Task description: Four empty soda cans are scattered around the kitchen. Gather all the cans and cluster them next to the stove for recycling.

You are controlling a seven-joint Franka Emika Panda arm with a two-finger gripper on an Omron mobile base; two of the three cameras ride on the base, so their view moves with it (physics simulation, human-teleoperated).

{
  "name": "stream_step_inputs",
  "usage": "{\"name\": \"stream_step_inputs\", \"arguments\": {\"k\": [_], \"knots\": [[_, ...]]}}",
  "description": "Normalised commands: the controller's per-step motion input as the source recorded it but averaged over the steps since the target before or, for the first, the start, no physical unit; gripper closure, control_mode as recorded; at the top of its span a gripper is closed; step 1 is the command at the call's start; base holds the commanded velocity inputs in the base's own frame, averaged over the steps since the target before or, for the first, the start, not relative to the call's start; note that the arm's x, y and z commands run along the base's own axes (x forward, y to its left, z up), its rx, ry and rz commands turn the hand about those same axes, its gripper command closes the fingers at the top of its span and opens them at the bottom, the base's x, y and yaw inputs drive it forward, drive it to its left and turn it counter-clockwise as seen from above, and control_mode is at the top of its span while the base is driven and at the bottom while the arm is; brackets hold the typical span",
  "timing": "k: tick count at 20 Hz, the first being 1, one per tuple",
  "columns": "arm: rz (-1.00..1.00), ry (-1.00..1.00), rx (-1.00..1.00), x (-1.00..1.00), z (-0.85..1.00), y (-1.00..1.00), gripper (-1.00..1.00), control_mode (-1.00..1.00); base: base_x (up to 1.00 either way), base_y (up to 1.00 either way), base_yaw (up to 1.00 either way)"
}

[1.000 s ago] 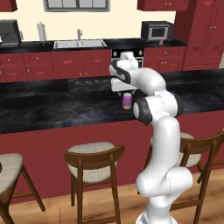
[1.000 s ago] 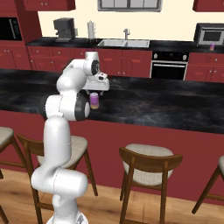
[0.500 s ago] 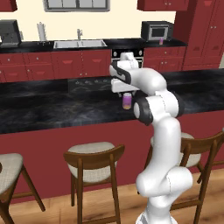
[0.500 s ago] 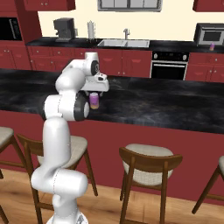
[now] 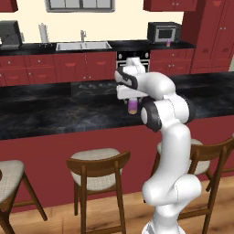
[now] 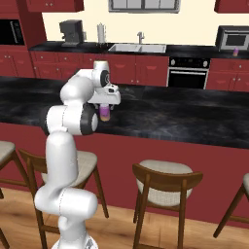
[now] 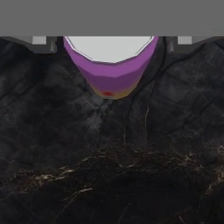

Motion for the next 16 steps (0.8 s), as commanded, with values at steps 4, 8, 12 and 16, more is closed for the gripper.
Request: {"name": "stream_step_inputs", "arguments": {"k": [4, 8, 12, 16], "knots": [[0.00, 0.01, 0.00, -0.02, -0.12, 0.00, -1.00, -1.00, 0.00, 0.00, 0.00], [0.00, 0.01, 0.00, -0.16, -0.13, 0.00, 1.00, -1.00, 0.00, 0.00, 0.00], [0.00, 0.04, 0.00, 0.00, -0.04, 0.00, 1.00, -1.00, 0.00, 0.00, 0.00], [0.00, 0.01, 0.00, 0.00, 0.05, 0.00, 1.00, -1.00, 0.00, 0.00, 0.00]]}}
